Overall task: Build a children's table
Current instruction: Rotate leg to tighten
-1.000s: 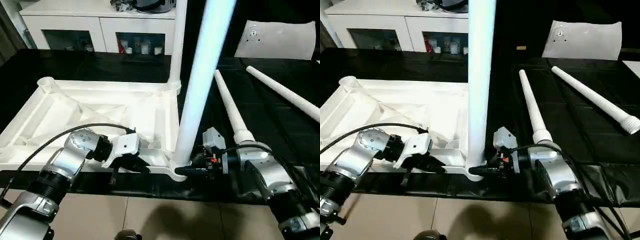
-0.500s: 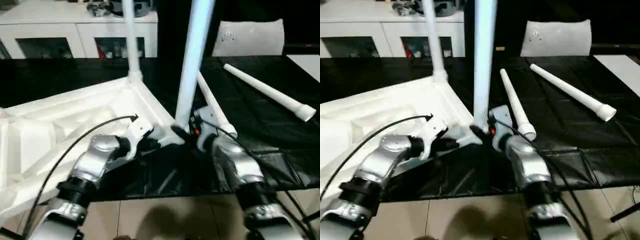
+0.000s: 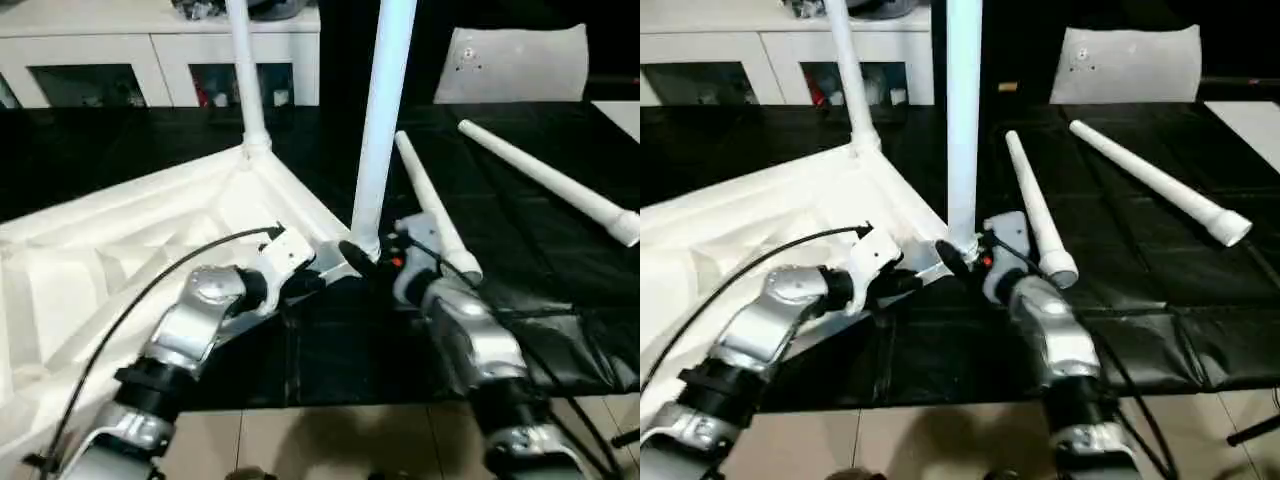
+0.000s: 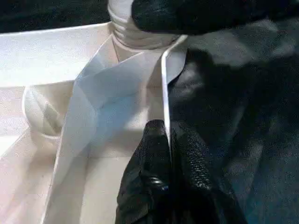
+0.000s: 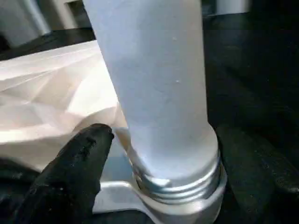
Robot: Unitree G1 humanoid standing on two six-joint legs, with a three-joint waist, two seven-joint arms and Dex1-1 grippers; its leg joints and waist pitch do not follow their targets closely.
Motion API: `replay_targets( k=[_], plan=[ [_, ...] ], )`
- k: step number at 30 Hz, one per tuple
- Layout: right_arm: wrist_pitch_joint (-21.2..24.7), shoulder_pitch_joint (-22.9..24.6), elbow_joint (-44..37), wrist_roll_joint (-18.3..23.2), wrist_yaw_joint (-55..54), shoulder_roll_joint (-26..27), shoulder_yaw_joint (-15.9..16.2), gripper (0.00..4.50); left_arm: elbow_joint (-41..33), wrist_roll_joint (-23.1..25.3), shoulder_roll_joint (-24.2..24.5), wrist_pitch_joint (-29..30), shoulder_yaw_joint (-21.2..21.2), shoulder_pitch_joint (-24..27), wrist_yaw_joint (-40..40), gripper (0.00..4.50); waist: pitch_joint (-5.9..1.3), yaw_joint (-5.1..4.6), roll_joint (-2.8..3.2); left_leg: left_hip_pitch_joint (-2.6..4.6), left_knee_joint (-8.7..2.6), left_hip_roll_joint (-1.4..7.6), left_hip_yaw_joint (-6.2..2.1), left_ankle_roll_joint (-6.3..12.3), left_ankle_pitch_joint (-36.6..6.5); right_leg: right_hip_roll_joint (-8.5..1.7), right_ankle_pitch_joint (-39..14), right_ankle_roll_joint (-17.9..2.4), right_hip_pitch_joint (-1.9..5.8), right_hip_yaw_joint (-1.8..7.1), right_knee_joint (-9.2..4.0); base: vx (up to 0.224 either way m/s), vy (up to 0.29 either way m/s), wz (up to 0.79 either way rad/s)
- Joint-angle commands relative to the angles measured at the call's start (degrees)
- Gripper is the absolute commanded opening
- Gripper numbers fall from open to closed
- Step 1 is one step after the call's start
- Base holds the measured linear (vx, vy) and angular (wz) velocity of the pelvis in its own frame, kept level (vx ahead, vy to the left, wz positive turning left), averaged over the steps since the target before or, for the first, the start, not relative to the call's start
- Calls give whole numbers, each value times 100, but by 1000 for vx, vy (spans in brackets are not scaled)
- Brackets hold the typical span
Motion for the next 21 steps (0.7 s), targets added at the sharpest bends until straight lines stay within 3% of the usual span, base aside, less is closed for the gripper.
replay_targets(
  k=[1, 3, 7, 11, 14, 21],
  plan=[
    [4, 89, -92, 111, 321, 18, 198, 420, -161, -50, 19, -289, -67, -34, -186, 0, -396, 28, 27, 32, -369, 382, -132, 471, -623, -464, -515, -1216, 365, 386, -261, 0, 0, 0],
    [-57, 184, -312, 222, 829, -322, 198, 445, -101, -144, 249, -512, -135, 15, -548, 0, -388, 56, 34, 46, -384, 391, -134, 412, -775, -473, -718, -1189, 363, 387, -284, 0, 0, 0],
    [-100, 341, -563, 278, 1862, -1093, 347, 445, 82, -265, 606, -989, -250, -39, -1259, 0, -370, 101, 31, 49, -384, 381, -131, 338, -984, -462, -1012, -1079, 371, 377, -317, 0, 0, 0],
    [-139, 345, -596, 332, 2454, -1491, 366, 445, 176, -362, 805, -1213, -331, -124, -1817, 0, -359, 190, 20, 68, -391, 402, -120, 286, -1124, -479, -1410, -983, 349, 383, -357, 0, 0, 0],
    [-159, 310, -627, 352, 2917, -1788, 480, 445, 252, -441, 960, -1319, -400, -215, -2227, 0, -373, 225, 37, 73, -383, 414, -123, 274, -1089, -473, -1367, -1002, 344, 377, -337, 0, 0, 0],
    [-450, 146, -521, 120, 3796, -2211, 952, 445, 508, -461, 1247, -1692, -675, -421, -3100, 0, -386, 329, 15, 73, -361, 425, -110, 307, -989, -482, -1262, -1080, 330, 377, -309, 0, 0, 0]
  ],
)
